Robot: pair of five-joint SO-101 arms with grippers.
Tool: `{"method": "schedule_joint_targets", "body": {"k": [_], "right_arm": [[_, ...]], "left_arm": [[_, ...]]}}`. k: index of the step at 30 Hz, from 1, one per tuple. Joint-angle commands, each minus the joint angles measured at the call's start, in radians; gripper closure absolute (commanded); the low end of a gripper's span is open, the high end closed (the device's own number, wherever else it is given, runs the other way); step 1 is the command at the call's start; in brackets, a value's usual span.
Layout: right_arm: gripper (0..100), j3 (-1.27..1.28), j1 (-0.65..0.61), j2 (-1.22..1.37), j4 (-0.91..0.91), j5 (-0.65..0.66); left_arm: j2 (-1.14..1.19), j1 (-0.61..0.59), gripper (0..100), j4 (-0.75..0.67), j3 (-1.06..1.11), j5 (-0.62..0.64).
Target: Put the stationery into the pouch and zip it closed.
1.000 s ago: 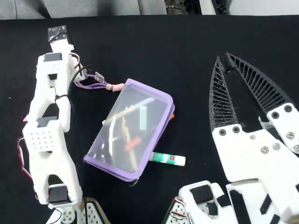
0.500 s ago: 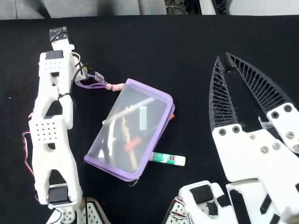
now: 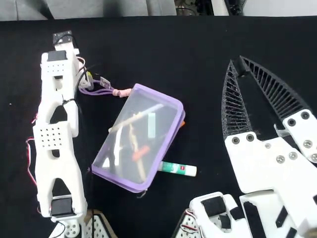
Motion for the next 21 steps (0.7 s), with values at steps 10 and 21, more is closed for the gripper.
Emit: {"method": "schedule_joint_targets", "body": {"k": [10, 21], "right_arm": [[96.0, -0.008, 0.017, 0.01, -0.017, 0.006], [96.0, -0.008, 0.018, 0.008, -0.02, 0.006]], "left_arm": [[0.124, -0.016, 96, -0.043, -0.147, 0.009], [0.032, 0.012, 97, 0.081, -0.406, 0.011]]}}
